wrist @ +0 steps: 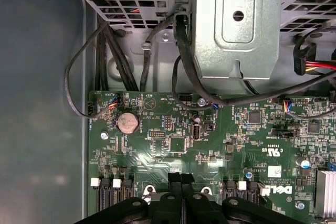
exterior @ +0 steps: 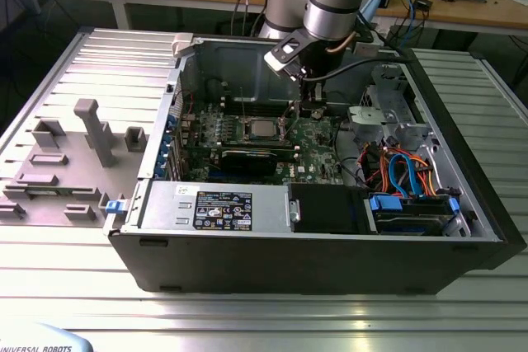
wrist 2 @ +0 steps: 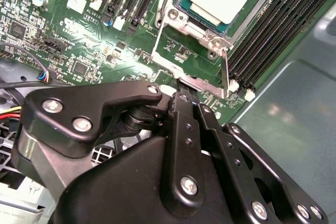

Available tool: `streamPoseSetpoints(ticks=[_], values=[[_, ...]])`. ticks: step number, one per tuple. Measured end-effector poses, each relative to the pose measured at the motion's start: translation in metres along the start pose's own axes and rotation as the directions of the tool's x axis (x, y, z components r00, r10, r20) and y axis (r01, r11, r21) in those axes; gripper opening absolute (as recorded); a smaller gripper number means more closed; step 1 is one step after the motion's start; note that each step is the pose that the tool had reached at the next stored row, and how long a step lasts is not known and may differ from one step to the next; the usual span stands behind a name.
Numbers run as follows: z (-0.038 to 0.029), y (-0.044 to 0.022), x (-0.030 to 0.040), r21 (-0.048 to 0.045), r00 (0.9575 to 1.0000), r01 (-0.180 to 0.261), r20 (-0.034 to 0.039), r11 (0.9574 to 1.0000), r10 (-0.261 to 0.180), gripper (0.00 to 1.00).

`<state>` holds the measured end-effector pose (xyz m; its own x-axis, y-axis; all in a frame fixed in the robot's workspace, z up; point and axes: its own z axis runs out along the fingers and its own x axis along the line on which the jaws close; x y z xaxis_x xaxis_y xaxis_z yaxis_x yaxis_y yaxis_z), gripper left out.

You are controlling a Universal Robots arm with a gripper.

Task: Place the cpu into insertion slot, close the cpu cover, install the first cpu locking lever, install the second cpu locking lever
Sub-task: 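Close the cpu cover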

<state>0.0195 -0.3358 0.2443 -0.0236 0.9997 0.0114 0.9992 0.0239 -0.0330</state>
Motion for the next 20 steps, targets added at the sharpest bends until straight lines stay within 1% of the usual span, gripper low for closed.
streamPoseSetpoints(ticks=[9, 20], values=[[0.0001, -0.0046, 0.0001, 0.0, 1.0, 0.0, 0.0, 1.0, 0.0, 0.11], [0.0002, -0.0067, 0.0002, 0.0, 1.0, 0.0, 0.0, 1.0, 0.0, 0.11]])
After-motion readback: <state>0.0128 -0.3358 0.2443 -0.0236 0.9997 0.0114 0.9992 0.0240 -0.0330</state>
